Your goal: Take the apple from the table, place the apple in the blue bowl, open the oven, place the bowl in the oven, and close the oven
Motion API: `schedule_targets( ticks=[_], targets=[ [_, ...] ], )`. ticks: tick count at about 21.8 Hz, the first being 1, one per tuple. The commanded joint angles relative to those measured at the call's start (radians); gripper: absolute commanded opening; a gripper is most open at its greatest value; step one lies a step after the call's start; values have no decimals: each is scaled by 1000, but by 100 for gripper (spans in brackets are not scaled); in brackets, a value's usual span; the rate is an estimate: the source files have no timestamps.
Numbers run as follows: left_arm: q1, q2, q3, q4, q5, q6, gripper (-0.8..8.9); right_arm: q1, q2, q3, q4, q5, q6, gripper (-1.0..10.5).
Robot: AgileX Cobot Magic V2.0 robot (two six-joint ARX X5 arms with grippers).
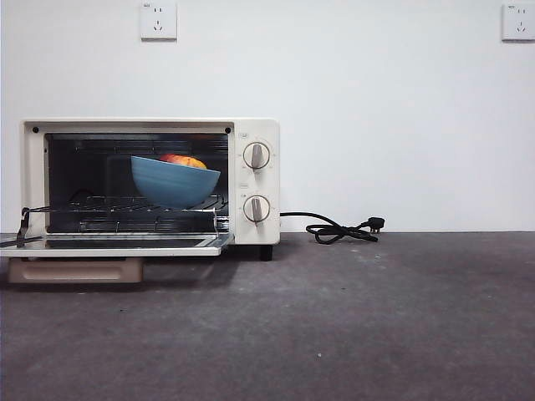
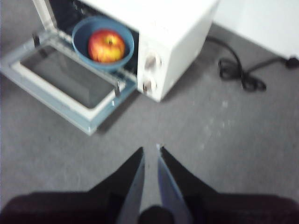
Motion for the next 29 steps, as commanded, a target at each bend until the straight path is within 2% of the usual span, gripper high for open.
schedule_targets(
  ticks=[1,8,13,17,23,29],
  targets=[
    [2,8,-10,26,5,-43,-9,-2,-63,-90,8,-2,50,56],
    [-7,8,-10,89,9,-73,-10,-2,-195,-198,-6,-3,146,56],
    [-38,8,-10,95,64,-65,-9,-2,-249,-205,-6,-2,163,56],
    [-53,8,-8,117,160,-73,-9,-2,-261,-205,-23,-2,171,56],
    [-53,8,11,202,255,-183,-9,0,-273,-205,-53,-2,187,61],
    [-63,7,174,199,285,-254,-9,0,-298,-207,-66,5,188,60]
  ],
)
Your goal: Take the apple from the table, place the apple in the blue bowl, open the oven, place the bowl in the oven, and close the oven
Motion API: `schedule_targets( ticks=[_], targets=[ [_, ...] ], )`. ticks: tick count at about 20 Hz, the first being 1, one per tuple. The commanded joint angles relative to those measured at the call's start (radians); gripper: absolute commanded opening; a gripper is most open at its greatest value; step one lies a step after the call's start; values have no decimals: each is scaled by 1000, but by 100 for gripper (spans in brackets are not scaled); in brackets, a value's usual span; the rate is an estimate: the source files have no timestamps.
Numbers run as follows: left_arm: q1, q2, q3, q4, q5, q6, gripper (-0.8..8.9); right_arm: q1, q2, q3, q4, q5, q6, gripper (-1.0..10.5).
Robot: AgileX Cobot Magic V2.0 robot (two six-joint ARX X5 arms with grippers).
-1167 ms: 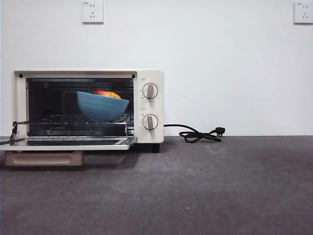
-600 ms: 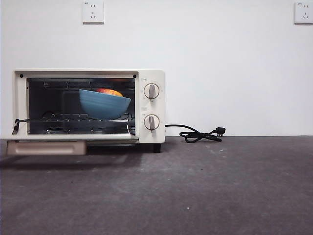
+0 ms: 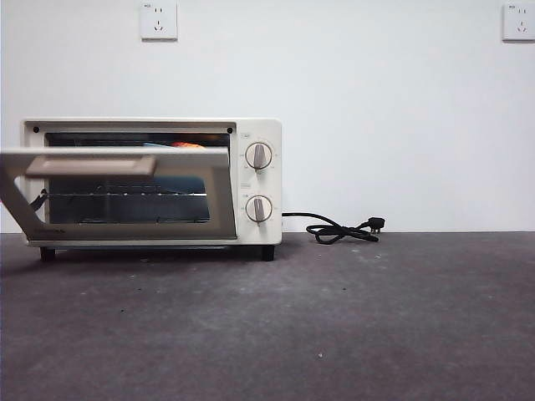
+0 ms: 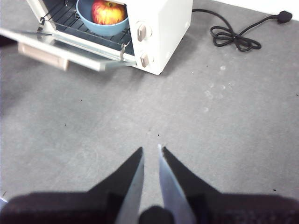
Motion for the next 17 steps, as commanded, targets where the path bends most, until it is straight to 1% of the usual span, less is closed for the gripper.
schedule_targets(
  ticks=[1,4,6,9,13,14,15,16,17],
  targets=[
    [-14,5,72,8,15,-39,-9,1,-5,-11,-9,4,11,60],
    [-36,5,175,6,14,-70,-9,1,-5,-12,-16,4,15,57],
    [-58,5,237,6,14,-84,-8,1,-5,-15,-12,4,14,-11],
    [-95,5,310,4,15,-88,-8,1,-5,-15,-10,4,14,-12],
    [-146,-4,346,-24,18,-87,-8,1,-5,-15,-4,4,11,-11],
    [-159,-12,346,-41,19,-77,-8,1,-4,-15,-5,3,11,-10],
    [-173,-26,346,-76,18,-51,-8,1,-3,-15,-8,3,14,3],
    [-185,-40,346,-111,18,-18,-8,1,1,-15,-12,4,15,3],
    [-199,-62,346,-164,18,33,-8,1,4,-15,-20,4,15,3]
  ],
)
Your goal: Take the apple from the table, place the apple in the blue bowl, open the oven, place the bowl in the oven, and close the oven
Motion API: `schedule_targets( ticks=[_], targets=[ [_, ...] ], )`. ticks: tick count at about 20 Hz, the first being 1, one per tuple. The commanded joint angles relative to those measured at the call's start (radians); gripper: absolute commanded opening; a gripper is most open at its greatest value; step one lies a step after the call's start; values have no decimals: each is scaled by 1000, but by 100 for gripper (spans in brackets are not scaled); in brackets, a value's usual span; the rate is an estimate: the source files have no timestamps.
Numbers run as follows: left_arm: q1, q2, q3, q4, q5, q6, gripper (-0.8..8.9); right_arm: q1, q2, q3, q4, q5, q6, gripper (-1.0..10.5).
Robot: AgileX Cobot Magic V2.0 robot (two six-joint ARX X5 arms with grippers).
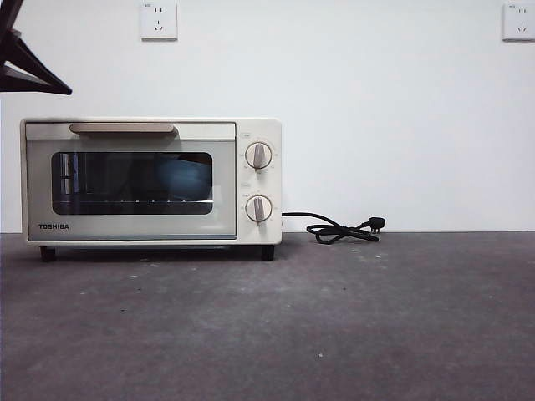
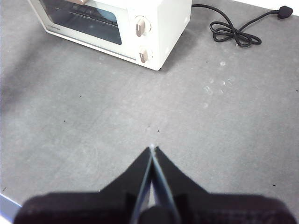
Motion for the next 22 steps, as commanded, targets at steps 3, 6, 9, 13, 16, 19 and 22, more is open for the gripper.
schedule_targets(
  ticks=[3,6,9,13,16,19,22],
  targets=[
    [-57,-124,-3,-241,-29,288,-8,1,27,-11,-5,4,14,3],
    [-98,-251,-3,-440,-143,479,-4,1,54,-11,-67,5,45,3],
    [-131,-385,-3,-533,-238,542,-4,1,76,-11,-108,21,40,3],
    [-148,-549,-3,-562,-249,544,-4,1,84,-11,-109,95,34,3],
    [-148,-629,-3,-559,-250,546,-4,1,84,-11,-109,109,34,3],
    [-148,-658,-3,-552,-250,546,-4,1,84,-11,-109,108,34,3],
    [-148,-649,-3,-552,-251,545,-4,1,84,-11,-109,108,34,3]
  ],
)
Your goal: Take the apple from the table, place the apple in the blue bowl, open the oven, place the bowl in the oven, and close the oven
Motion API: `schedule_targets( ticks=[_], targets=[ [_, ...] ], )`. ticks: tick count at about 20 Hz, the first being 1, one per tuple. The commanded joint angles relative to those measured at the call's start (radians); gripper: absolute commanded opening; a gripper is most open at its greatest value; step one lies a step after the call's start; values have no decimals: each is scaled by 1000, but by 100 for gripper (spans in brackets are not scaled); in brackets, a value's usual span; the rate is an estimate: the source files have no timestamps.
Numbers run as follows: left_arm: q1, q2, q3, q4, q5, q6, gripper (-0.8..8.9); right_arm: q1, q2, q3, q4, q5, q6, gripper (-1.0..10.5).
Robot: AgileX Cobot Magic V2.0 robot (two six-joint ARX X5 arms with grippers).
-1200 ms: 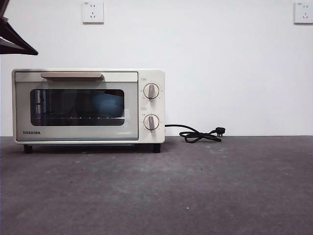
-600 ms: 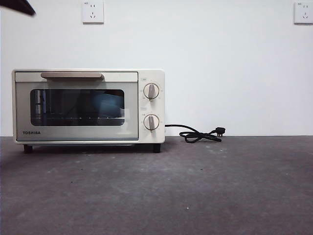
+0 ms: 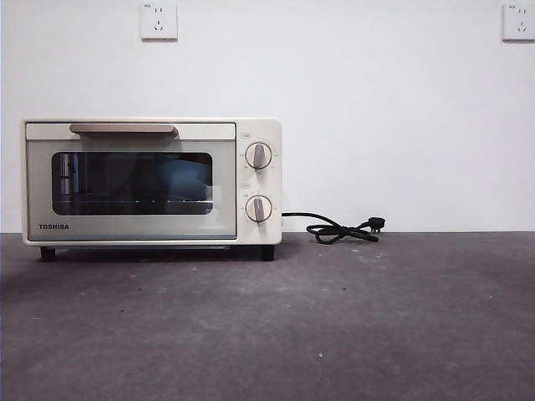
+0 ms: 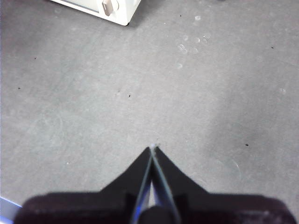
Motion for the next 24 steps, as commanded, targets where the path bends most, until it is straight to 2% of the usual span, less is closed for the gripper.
schedule_targets(
  ticks=[1,4,5,6,7,9,11,12,15,19,24],
  targets=[
    [-4,14,-3,7,-1,14,-4,1,1,-10,3,4,5,3],
    [-9,21,-3,8,-11,23,-4,1,1,-10,4,4,5,3],
    [-9,10,-3,16,-55,114,-4,1,1,-10,4,4,5,3],
    [-13,-1,-8,32,-112,156,-4,1,1,-10,4,4,5,3],
    [-23,-18,-23,77,-182,179,-4,1,1,-10,4,4,5,3],
    [-39,-71,-100,245,-294,171,-4,1,1,-10,4,4,5,3],
    [-45,-162,-257,470,-303,171,-4,1,1,-10,4,5,5,3],
    [-47,-236,-397,623,-312,171,-4,1,1,-10,4,4,5,3],
    [-47,-382,-682,831,-401,171,-4,1,1,-10,4,5,5,3],
    [-47,-569,-1036,967,-555,154,-4,1,1,-10,4,4,5,3],
    [-60,-769,-1257,1030,-634,97,-4,1,1,-10,4,5,5,3]
  ],
)
